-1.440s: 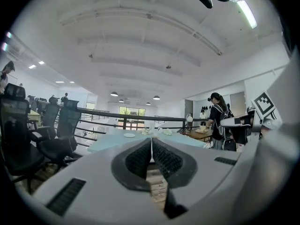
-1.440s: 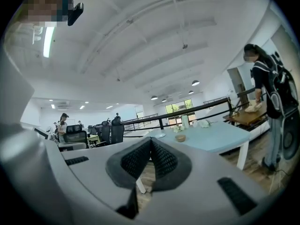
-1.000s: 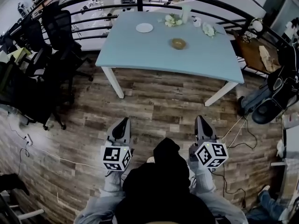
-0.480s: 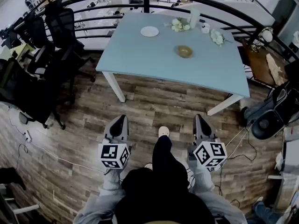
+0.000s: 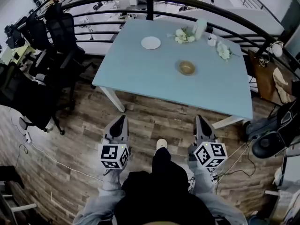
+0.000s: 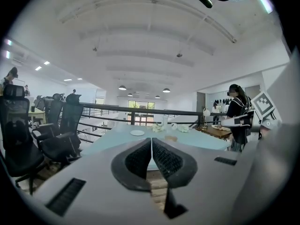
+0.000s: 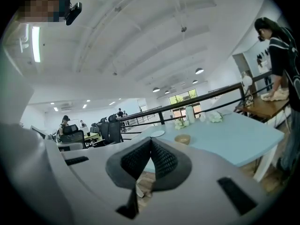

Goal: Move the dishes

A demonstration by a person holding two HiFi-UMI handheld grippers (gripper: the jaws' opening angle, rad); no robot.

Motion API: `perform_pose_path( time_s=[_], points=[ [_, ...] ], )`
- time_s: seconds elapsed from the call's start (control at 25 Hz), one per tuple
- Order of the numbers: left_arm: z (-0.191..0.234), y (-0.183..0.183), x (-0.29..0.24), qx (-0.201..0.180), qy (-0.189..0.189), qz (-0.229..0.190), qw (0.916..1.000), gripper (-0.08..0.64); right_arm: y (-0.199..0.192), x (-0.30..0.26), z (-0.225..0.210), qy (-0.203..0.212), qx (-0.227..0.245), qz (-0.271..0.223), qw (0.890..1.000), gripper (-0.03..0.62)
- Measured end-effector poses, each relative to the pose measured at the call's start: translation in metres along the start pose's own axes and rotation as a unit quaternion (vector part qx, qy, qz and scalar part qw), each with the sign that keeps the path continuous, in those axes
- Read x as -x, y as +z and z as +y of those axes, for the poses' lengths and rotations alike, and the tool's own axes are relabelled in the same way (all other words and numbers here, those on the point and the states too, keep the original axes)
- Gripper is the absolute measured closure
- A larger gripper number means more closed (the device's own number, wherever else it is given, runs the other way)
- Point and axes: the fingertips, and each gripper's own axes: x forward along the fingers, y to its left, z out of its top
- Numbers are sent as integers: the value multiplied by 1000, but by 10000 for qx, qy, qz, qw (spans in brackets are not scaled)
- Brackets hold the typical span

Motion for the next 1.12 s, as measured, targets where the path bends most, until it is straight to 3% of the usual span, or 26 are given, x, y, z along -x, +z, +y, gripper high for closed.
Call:
perform_pose_path(
  time_s=[0.64, 1.12],
  points=[
    [17, 20, -135, 42, 419, -130, 9990, 538, 47, -145, -61, 488, 130, 100, 9987, 584],
    [24, 0, -143, 173, 557, 145, 9982, 538, 30, -172, -56, 686, 100, 433, 9967, 584]
  ],
)
